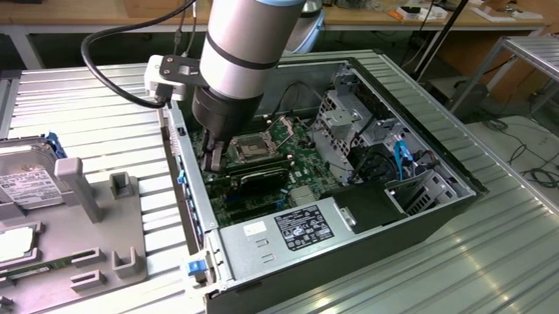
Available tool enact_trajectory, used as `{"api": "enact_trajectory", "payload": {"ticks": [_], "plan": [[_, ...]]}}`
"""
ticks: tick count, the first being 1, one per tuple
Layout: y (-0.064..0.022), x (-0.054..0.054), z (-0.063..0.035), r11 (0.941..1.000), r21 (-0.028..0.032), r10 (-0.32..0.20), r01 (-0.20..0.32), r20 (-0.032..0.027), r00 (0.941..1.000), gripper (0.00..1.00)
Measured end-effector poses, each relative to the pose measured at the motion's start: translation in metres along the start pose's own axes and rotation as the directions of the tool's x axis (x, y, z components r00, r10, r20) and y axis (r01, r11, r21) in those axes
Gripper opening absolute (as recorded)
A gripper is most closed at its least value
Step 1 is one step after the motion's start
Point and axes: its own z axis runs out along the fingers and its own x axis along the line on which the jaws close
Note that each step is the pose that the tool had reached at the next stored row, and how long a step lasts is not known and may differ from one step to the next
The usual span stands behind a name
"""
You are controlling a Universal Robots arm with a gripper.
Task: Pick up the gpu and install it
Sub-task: 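Press down on the gpu until it lock into place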
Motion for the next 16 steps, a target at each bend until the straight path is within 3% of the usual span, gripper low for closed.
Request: {"api": "enact_trajectory", "payload": {"ticks": [9, 16], "plan": [[0.0005, -0.0002, -0.0029, 1.0, -0.0064, 0.001, -0.001, -0.002, 1.0, 0.11], [0.0006, -0.0002, -0.0037, 1.0, -0.0063, 0.004, -0.004, -0.0011, 1.0, 0.11]]}}
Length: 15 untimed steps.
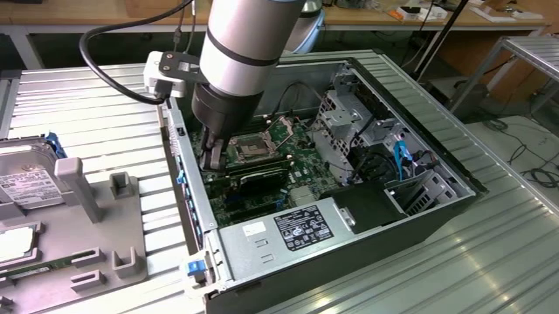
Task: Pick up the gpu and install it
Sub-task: 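Press down on the gpu until it lock into place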
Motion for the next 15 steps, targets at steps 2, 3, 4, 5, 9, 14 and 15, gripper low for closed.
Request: {"api": "enact_trajectory", "payload": {"ticks": [2, 3, 4, 5, 9, 14, 15], "plan": [[0.0, 0.0, -0.0002, 1.0, 0.0002, 0.002, -0.002, 0.0005, 1.0, 0.11], [0.0, 0.0, -0.0002, 1.0, 0.0003, 0.003, -0.003, 0.0008, 1.0, 0.11], [0.0, 0.0, -0.0002, 1.0, 0.0004, 0.004, -0.004, 0.0009, 1.0, 0.11], [0.0001, 0.0, -0.0003, 1.0, 0.0005, 0.005, -0.005, 0.0011, 1.0, 0.11], [0.0003, 0.0001, -0.0004, 1.0, 0.0007, 0.01, -0.01, 0.0018, 1.0, 0.11], [0.0017, 0.0011, 0.001, 0.9999, 0.0004, 0.015, -0.015, 0.005, 0.9999, 0.11], [0.0017, 0.0011, 0.0012, 0.9999, 0.0, 0.015, -0.015, 0.006, 0.9999, 0.11]]}}
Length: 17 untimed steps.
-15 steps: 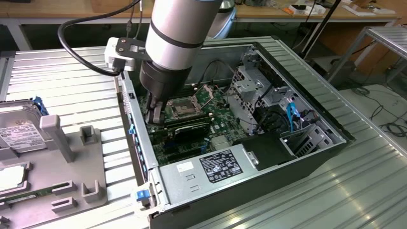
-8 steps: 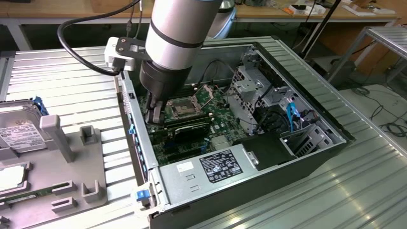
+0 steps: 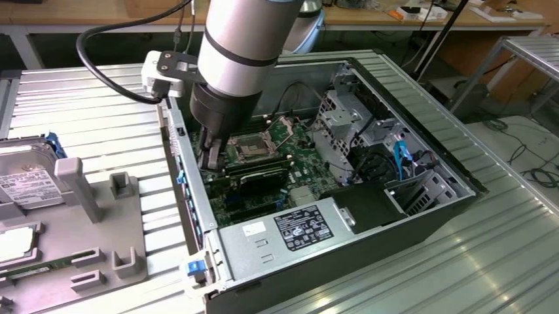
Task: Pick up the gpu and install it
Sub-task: 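Press down on the gpu until it lock into place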
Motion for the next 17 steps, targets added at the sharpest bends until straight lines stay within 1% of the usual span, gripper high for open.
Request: {"api": "enact_trajectory", "payload": {"ticks": [2, 3, 4, 6, 7, 8, 11, 13, 15, 17], "plan": [[-0.0001, 0.0001, 0.0006, 1.0, -0.0021, -0.001, 0.001, 0.0062, 1.0, 0.11], [-0.0003, 0.0, 0.0009, 1.0, -0.0036, -0.002, 0.002, 0.0113, 0.9999, 0.11], [-0.0003, -0.0001, 0.001, 1.0, -0.0046, -0.003, 0.003, 0.0145, 0.9999, 0.11], [-0.0003, -0.0001, 0.0011, 1.0, -0.0052, -0.003, 0.003, 0.0155, 0.9999, 0.11], [-0.0004, -0.0001, 0.0009, 1.0, -0.0062, -0.002, 0.002, 0.0135, 0.9999, 0.11], [-0.0004, -0.0002, 0.0003, 1.0, -0.0078, -0.001, 0.001, 0.0078, 1.0, 0.11], [0.0, -0.0004, -0.0025, 0.9999, -0.0123, 0.002, -0.002, -0.0052, 1.0, 0.11], [0.0, -0.0004, -0.0026, 0.9999, -0.0125, 0.002, -0.002, -0.0063, 1.0, 0.11], [-0.0002, -0.0004, -0.0017, 0.9999, -0.0129, 0.002, -0.002, -0.0058, 1.0, 0.11], [-0.0005, -0.0003, -0.0003, 0.9999, -0.0149, 0.001, -0.001, 0.0003, 1.0, 0.11]]}}
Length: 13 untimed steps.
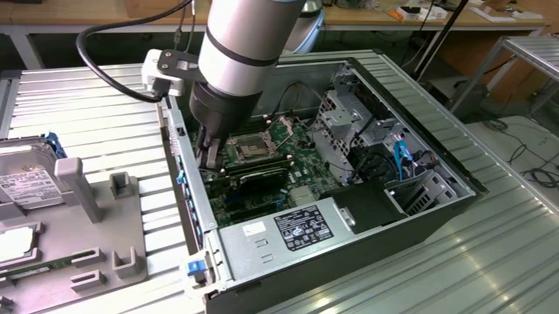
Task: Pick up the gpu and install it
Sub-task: 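Press down on the gpu until it lock into place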
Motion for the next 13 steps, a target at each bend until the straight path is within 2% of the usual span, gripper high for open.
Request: {"api": "enact_trajectory", "payload": {"ticks": [2, 5, 7, 9, 13], "plan": [[-0.0001, 0.0, 0.0005, 1.0, -0.0014, -0.001, 0.001, 0.004, 1.0, 0.11], [-0.0002, 0.0003, 0.0006, 1.0, -0.0018, -0.001, 0.001, 0.0049, 1.0, 0.11], [-0.0018, 0.0002, 0.0004, 1.0, -0.0064, 0.0, 0.0, 0.003, 1.0, 0.11], [-0.0028, 0.0, -0.0002, 0.9999, -0.0129, 0.002, -0.002, -0.0032, 1.0, 0.11], [-0.0031, 0.0008, -0.0005, 0.9999, -0.0139, 0.002, -0.002, -0.0045, 1.0, 0.11]]}}
